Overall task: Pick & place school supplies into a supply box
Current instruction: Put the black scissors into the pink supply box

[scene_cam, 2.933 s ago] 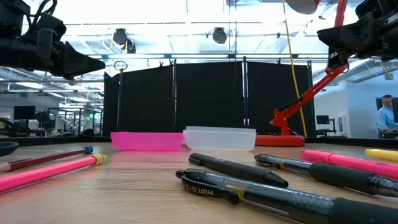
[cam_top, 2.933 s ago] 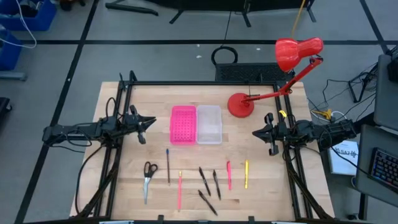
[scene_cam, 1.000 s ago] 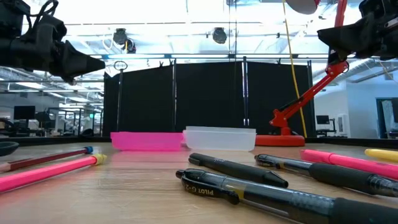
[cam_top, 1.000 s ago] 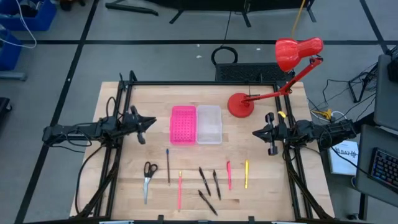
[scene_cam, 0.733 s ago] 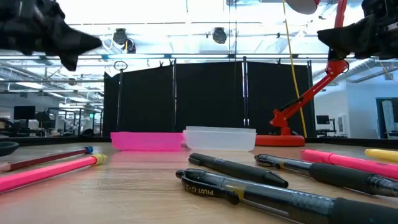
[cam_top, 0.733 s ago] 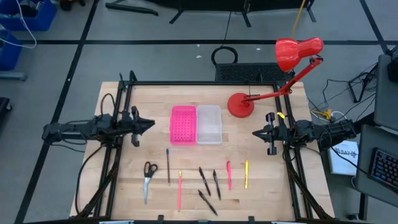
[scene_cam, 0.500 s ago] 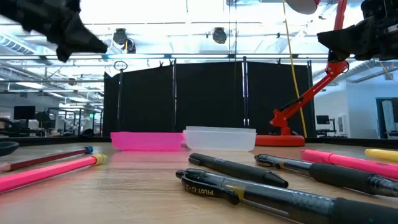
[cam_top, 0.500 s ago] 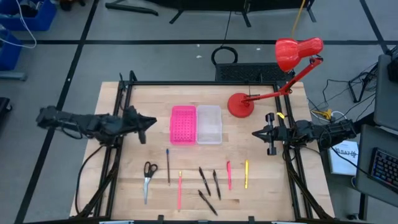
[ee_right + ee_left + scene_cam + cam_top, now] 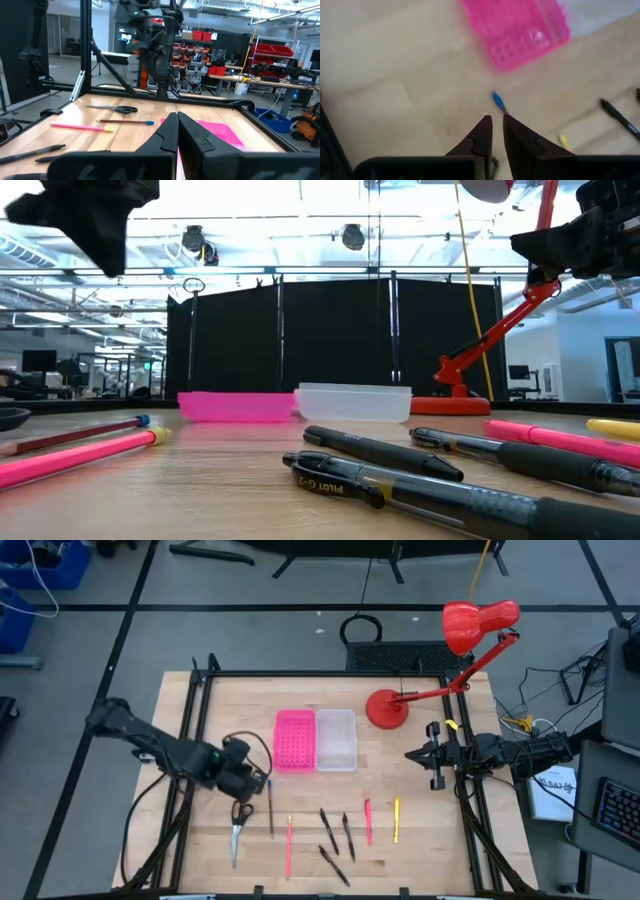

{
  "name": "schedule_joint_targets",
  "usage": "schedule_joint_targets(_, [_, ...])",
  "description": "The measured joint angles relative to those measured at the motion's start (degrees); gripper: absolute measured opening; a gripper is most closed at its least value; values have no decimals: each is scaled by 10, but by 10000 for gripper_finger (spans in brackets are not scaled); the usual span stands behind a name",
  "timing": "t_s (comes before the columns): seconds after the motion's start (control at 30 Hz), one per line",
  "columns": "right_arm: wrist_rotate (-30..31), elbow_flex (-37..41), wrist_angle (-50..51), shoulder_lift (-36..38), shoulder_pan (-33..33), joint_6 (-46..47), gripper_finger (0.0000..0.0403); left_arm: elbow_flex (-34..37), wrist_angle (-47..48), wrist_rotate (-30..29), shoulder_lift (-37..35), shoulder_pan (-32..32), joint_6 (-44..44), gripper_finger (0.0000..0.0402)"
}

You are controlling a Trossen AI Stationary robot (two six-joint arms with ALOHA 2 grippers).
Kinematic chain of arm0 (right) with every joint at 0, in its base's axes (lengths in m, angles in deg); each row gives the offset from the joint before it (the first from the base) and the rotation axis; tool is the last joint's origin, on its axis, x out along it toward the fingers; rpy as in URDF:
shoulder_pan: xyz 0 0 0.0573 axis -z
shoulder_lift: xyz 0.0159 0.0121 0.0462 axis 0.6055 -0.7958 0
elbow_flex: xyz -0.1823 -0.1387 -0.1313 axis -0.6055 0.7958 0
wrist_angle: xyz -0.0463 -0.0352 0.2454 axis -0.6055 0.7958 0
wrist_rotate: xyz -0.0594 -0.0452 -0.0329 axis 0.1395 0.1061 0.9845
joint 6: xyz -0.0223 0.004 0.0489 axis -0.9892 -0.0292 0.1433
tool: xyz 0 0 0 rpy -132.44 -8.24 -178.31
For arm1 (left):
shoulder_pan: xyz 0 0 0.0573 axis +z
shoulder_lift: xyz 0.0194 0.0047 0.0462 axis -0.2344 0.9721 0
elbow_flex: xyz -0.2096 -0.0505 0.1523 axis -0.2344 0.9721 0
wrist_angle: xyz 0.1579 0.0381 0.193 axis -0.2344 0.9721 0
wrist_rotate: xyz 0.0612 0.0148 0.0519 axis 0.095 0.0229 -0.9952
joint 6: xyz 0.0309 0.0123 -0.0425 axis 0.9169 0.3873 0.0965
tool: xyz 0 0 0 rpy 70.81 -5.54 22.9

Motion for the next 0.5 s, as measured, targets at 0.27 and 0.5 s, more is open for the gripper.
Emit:
schedule_joint_targets(0.27, [-1, 0, 14, 0, 0, 30, 0, -6, 4, 128, 101, -85, -176, 51])
schedule_joint_targets(0.5, [0, 0, 11, 0, 0, 30, 0, -6, 4, 166, 157, -115, -226, 51])
